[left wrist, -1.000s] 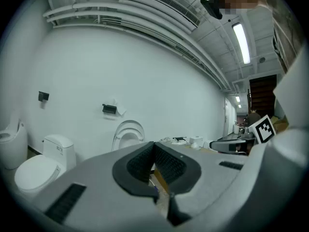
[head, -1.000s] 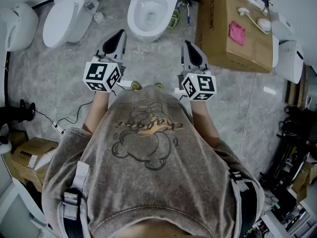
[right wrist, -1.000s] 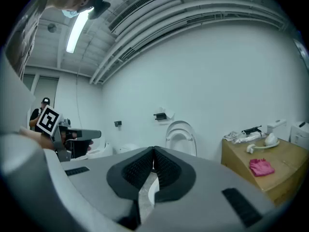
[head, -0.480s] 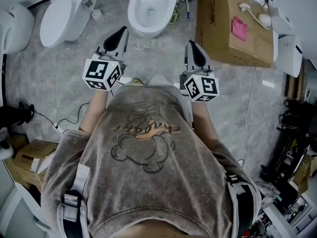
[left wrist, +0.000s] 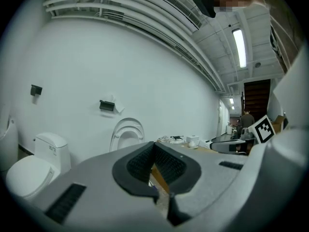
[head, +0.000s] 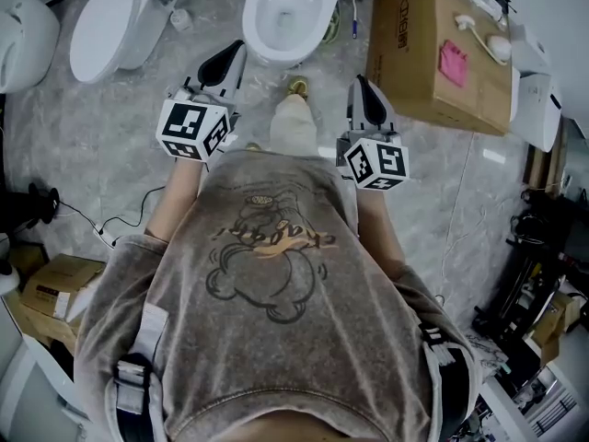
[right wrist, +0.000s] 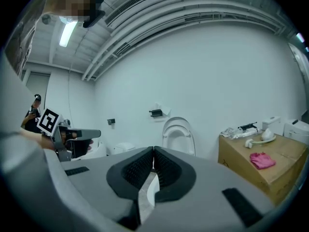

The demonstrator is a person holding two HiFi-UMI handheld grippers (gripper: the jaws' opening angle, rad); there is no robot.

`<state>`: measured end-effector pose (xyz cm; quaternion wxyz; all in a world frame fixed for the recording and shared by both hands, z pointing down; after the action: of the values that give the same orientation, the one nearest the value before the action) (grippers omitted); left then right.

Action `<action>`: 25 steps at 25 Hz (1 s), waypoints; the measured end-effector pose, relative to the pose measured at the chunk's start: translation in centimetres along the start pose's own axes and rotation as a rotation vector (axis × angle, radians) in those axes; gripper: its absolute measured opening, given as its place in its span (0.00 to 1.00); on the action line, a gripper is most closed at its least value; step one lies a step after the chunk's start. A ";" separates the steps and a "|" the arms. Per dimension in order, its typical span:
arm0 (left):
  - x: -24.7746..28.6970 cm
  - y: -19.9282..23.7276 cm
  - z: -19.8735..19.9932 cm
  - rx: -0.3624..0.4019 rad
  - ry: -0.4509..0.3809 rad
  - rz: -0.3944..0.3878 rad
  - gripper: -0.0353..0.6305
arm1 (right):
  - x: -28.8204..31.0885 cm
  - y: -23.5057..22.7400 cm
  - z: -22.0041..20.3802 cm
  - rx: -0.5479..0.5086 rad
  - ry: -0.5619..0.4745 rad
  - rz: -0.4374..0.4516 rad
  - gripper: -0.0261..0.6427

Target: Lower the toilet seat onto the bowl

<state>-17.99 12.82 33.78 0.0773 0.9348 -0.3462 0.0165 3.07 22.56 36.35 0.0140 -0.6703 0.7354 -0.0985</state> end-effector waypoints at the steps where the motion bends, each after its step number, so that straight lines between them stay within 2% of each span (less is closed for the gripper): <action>1: 0.5 0.5 0.0 -0.001 0.001 0.002 0.07 | 0.9 -0.1 0.1 -0.003 0.001 0.007 0.08; 7: 5.7 4.0 0.5 -0.005 0.002 0.036 0.07 | 7.2 -2.4 0.4 -0.006 0.023 0.046 0.08; 20: 21.7 11.1 3.0 -0.033 0.021 0.122 0.07 | 24.1 -12.9 4.5 -0.055 0.079 0.149 0.08; 25: 25.6 12.5 3.9 -0.036 0.021 0.140 0.07 | 28.3 -15.0 5.7 -0.062 0.080 0.174 0.08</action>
<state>-6.74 -13.67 33.71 0.0961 0.9065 -0.4103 0.0254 15.85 -7.36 36.38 -0.0274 -0.5996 0.7935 -0.1009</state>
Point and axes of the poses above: the fingertips, and each gripper's own axes: x forward along the fingers, y to its left, z out of its top, the point moved 2 cm from there along -x, backward along the fingers, and after that the axes turned 3 degrees about -y, right-handed, at the moved point
